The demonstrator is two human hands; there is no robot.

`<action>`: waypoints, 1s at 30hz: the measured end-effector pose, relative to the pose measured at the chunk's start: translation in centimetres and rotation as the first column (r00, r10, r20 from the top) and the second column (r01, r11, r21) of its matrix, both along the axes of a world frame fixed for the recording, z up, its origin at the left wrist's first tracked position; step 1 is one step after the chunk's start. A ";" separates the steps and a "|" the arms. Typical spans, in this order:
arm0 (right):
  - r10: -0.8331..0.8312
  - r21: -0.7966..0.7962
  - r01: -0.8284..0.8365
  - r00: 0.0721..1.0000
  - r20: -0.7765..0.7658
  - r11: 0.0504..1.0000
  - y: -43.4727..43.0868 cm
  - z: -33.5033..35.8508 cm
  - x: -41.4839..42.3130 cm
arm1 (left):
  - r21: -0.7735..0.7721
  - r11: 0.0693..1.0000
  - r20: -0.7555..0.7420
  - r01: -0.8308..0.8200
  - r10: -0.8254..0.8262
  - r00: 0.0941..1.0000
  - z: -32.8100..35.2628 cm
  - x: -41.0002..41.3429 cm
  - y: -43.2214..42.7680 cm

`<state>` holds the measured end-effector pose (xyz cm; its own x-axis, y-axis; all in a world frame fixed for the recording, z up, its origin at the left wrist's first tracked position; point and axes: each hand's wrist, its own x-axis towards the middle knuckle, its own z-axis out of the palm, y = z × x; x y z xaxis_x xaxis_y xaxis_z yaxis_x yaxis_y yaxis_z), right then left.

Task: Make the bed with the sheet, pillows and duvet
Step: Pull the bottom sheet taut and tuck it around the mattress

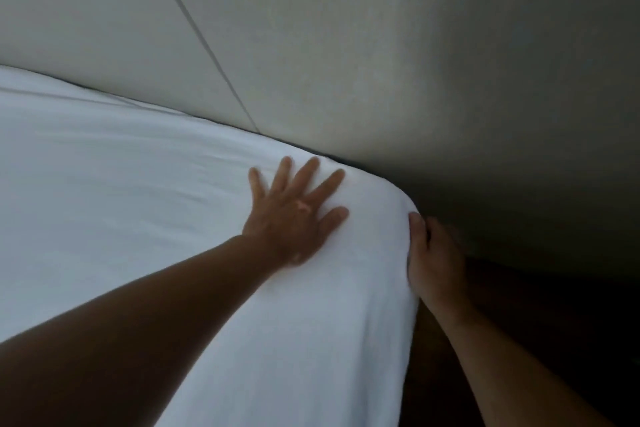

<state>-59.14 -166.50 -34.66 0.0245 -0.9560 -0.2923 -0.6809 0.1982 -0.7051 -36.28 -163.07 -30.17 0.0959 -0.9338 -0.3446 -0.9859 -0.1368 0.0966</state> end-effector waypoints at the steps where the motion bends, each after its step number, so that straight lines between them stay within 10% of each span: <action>1: -0.019 0.013 0.019 1.000 0.007 1.000 0.2 -0.3 0.5 | 0.004 1.000 0.023 0.005 -0.005 1.000 -0.2 -0.4 -0.6; 7: 0.139 -0.197 -0.191 0.958 -0.251 0.962 -3.1 -1.4 -1.4 | 0.026 0.999 0.158 -0.019 0.015 0.987 -1.3 -1.2 -2.0; 15: 0.132 0.073 -0.119 0.967 -0.218 0.990 -3.7 -3.0 0.2 | 0.088 0.996 0.018 0.018 -0.020 1.000 1.4 1.3 -0.7; 21: 0.038 -0.126 -0.050 0.995 -0.094 0.991 7.8 3.3 -1.1 | -0.171 0.968 -0.103 -0.186 0.171 0.980 6.4 2.5 20.0; 26: 0.197 0.105 -0.193 0.980 -0.030 0.976 28.8 6.5 0.1 | -0.023 0.877 -0.130 -0.481 0.474 0.871 7.9 0.0 43.4; 30: 0.385 0.190 -0.354 0.907 -0.170 0.916 44.8 8.3 0.1 | 0.140 0.911 -0.162 -0.387 0.407 0.899 8.2 -5.4 59.7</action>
